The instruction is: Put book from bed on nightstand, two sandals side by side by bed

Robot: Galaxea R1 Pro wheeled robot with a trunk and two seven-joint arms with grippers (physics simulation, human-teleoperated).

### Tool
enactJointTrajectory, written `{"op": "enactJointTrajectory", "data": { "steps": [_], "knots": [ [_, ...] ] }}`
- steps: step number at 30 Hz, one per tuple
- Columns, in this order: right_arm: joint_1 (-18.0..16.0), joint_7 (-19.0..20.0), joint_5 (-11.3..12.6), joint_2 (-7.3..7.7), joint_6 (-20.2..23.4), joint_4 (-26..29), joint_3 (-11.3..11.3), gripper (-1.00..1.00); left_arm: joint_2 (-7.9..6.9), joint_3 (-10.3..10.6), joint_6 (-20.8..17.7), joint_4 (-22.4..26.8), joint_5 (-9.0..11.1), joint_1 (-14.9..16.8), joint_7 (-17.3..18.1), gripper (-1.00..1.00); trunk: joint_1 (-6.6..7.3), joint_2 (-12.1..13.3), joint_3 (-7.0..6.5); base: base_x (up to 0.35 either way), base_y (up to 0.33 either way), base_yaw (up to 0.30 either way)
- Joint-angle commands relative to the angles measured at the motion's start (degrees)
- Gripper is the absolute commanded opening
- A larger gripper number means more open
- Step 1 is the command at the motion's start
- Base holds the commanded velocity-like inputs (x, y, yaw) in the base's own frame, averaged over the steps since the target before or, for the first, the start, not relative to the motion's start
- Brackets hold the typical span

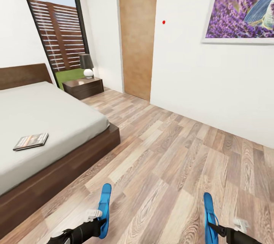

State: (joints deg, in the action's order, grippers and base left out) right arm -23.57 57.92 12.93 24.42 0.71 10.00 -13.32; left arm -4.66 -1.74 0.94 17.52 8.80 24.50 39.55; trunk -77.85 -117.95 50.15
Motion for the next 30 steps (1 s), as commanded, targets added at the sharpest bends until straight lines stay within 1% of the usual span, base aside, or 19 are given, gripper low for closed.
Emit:
{"op": "enactJointTrajectory", "data": {
  "steps": [1,15,22,30],
  "knots": [
    [-0.1,0.2,0.3,0.01,0.1,-0.1,0.1,-1.0,0.0,-0.2,0.2,0.0,-0.1,0.0,0.3,-1.0,0.01,0.0,0.05,0.0,0.0,-0.285],
    [-0.1,0.2,0.3,0.02,0.1,-0.1,0.1,-1.0,0.0,-0.2,0.2,0.0,-0.1,0.0,0.3,-1.0,0.01,0.0,0.05,0.0,0.0,-0.269],
    [-0.1,0.2,0.3,-0.01,0.1,-0.1,0.1,-1.0,0.0,-0.2,1.1,0.0,0.0,0.0,0.3,-1.0,0.01,0.0,0.05,0.03,0.0,-0.033],
    [-0.1,0.2,0.3,-0.06,0.1,-0.1,0.1,-1.0,0.0,-0.2,1.3,0.0,0.0,0.0,0.3,-1.0,0.01,0.0,0.05,0.285,0.0,-0.001]
  ]
}}
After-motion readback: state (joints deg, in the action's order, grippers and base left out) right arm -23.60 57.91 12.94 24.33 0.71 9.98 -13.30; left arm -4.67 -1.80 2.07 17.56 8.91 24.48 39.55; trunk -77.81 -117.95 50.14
